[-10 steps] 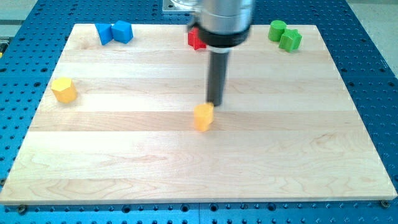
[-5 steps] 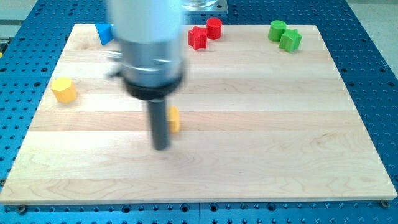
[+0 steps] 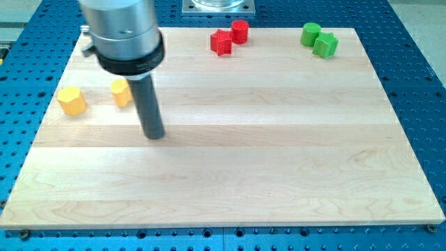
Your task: Push the yellow heart to the bottom right of the yellow hexagon
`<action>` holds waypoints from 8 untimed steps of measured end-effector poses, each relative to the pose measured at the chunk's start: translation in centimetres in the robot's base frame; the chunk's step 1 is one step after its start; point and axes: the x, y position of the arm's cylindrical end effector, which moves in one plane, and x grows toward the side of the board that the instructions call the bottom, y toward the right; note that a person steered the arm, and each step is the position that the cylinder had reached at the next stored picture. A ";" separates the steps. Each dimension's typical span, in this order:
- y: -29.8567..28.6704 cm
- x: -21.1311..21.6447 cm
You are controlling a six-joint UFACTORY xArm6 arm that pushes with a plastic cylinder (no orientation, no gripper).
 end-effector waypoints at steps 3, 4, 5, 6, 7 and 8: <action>-2.1 -10.6; -6.8 -9.5; -11.5 -7.3; -6.6 -7.5; -7.7 -2.1; -7.7 -1.0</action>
